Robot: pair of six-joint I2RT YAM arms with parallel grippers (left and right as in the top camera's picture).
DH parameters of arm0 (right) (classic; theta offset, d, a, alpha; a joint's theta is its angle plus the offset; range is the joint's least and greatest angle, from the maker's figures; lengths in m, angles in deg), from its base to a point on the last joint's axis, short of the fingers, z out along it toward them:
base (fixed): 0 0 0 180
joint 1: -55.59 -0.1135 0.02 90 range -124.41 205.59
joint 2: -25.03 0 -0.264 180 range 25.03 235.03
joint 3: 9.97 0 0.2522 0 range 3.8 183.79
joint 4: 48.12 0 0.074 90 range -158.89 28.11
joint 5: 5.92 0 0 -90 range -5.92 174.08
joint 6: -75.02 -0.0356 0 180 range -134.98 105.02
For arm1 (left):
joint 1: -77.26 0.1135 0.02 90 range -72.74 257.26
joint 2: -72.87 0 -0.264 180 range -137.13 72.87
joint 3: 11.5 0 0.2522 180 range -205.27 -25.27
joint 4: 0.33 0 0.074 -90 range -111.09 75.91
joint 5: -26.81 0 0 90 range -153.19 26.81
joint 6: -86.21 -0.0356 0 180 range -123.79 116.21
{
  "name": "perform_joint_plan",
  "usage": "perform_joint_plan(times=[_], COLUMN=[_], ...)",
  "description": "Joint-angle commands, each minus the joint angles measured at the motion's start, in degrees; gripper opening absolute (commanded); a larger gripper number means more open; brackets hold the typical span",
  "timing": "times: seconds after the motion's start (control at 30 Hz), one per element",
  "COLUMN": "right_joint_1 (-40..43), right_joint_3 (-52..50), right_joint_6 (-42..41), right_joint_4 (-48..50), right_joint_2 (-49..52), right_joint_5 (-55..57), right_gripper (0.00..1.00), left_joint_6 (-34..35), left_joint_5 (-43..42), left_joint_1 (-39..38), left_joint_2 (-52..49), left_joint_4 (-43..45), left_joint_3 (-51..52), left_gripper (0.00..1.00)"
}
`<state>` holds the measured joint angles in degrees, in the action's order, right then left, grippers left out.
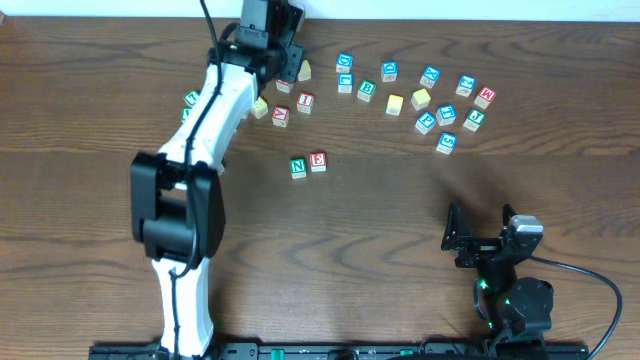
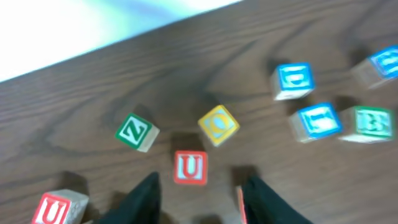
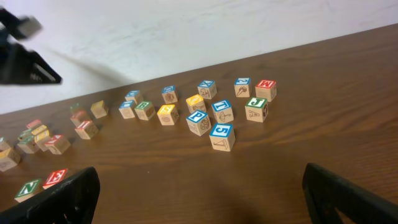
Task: Spell out NEURIPS
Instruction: 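Lower the left gripper onto the red U block and grasp it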
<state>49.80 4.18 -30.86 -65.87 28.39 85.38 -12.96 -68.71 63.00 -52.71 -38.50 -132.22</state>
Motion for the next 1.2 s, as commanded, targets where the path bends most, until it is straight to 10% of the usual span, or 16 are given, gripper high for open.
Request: perform_joint_plan(times=[0.0,1.17], right_joint_1=[0.5,0.5], right_joint_3=[-0.1,-0.1], right_joint_6=[0.2,0.2], right_joint_4=[-0.2,-0.2], right_joint_2=[-0.1,-0.1], right_joint_5=[0.3,0.3], right_gripper=[0.99,0.99], left_joint_6=[1.9,2.0], left_joint_5=[5.2,4.3], left_joint_1=[0.3,0.3], left_joint_2=[-5.2,-13.6], left_joint_4=[1.9,6.8], left_joint_3=[0.1,0.1], left_gripper=[0.46,0.42])
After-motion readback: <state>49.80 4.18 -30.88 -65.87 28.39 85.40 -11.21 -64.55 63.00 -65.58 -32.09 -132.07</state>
